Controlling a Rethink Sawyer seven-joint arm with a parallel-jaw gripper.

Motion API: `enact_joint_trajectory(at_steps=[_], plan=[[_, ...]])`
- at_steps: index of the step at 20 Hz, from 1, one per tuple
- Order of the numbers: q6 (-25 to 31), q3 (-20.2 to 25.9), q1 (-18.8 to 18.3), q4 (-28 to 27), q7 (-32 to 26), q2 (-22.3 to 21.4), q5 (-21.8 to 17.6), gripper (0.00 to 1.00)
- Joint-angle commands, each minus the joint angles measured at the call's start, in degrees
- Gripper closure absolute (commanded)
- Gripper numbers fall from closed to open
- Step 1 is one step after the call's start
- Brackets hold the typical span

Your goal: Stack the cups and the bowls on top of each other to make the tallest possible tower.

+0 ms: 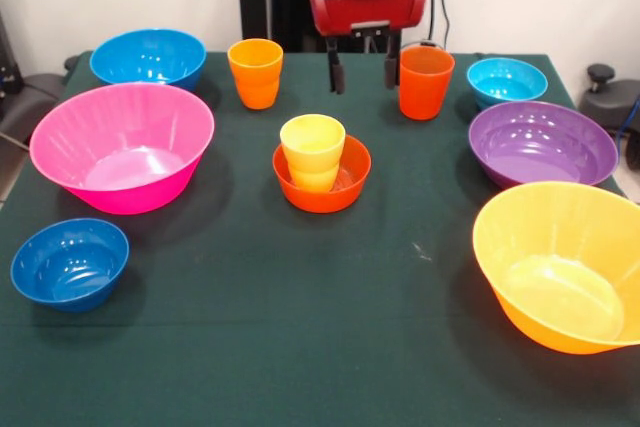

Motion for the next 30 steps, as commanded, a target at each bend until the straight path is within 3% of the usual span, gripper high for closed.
enact_joint_trajectory(at_steps=[1, 15, 17, 26, 30], plan=[[14.5, 6.2, 0.6, -13.6, -16.6, 2.6, -0.4, 0.0], [25.4, 9.7, 3.1, -39.7, -26.8, 16.6, -7.1, 0.0], [24.5, 9.9, 2.8, -40.1, -27.8, 17.2, -7.8, 0.0], [18.0, 9.0, -3.1, -31.2, -27.8, 14.2, -7.3, 0.0], [18.2, 8.7, -5.6, -28.4, -28.4, 13.0, -7.3, 0.0]])
